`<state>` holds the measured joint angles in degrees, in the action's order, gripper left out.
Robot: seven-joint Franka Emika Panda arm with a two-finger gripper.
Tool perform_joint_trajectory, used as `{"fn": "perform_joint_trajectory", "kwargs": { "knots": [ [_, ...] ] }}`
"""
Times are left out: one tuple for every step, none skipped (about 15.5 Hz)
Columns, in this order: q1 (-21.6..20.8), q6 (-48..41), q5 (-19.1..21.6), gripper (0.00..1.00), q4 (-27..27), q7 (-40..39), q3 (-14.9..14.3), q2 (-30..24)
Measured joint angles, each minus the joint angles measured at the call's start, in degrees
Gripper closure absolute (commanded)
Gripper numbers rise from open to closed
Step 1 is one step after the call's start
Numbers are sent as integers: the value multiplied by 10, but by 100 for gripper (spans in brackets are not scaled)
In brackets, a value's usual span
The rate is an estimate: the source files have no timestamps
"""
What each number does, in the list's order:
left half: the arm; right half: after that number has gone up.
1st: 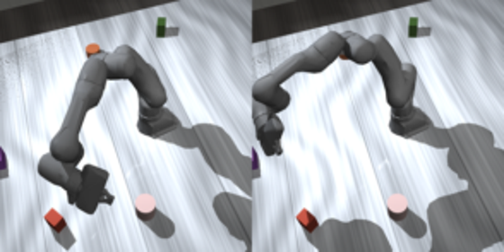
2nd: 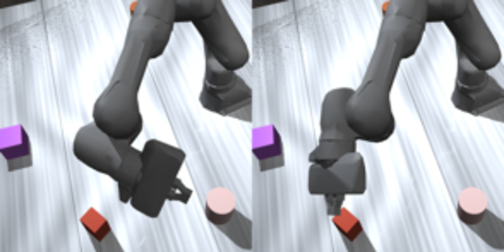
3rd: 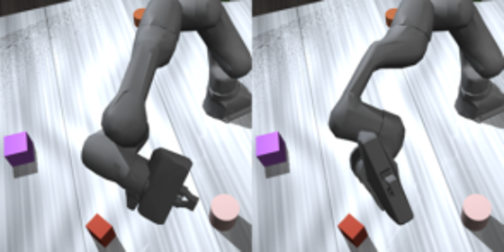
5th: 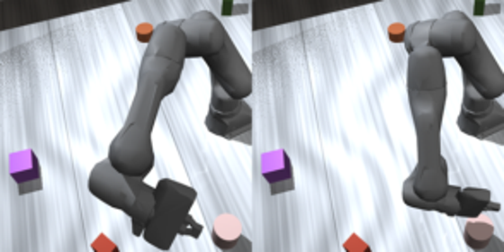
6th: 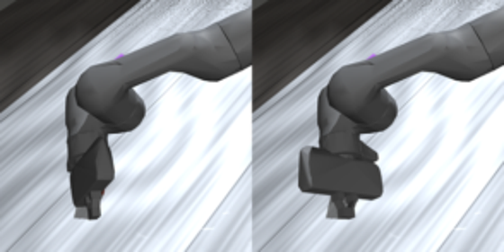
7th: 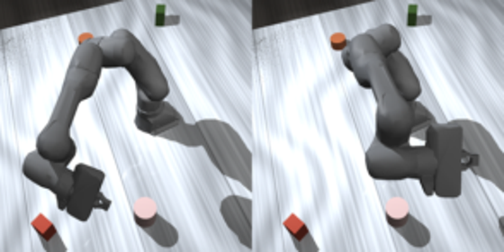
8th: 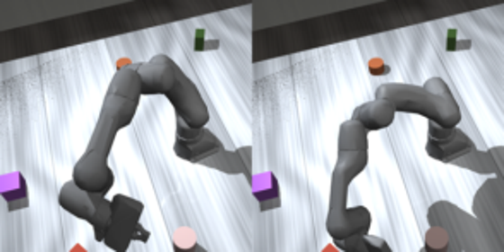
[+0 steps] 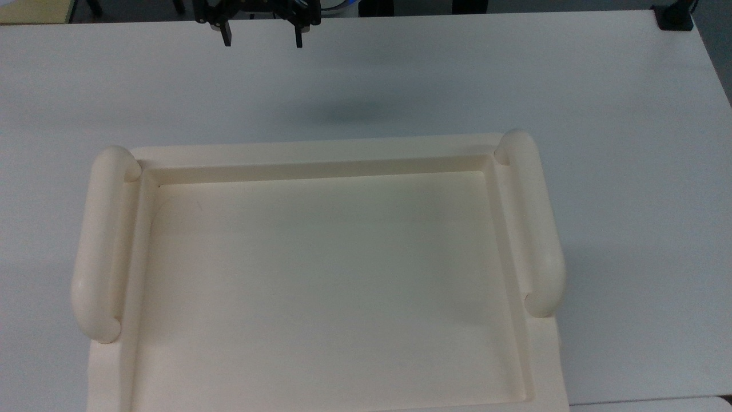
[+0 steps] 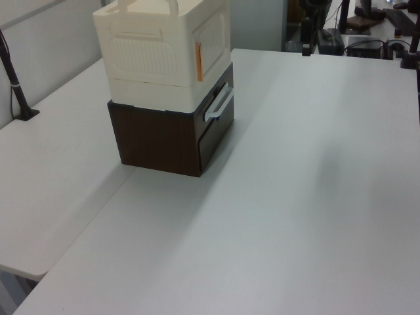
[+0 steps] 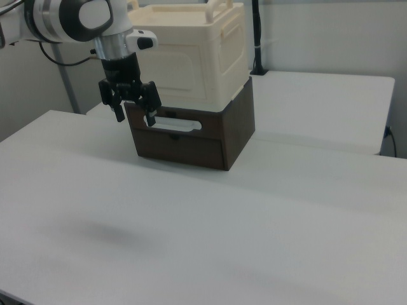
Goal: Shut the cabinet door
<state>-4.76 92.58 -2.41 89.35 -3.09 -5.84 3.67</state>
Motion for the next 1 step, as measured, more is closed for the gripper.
{"fn": "perform_joint_trajectory", "kwargs": {
  "knots": [
    [0, 0, 0, 0, 0, 10, 0, 0]
  ]
}}
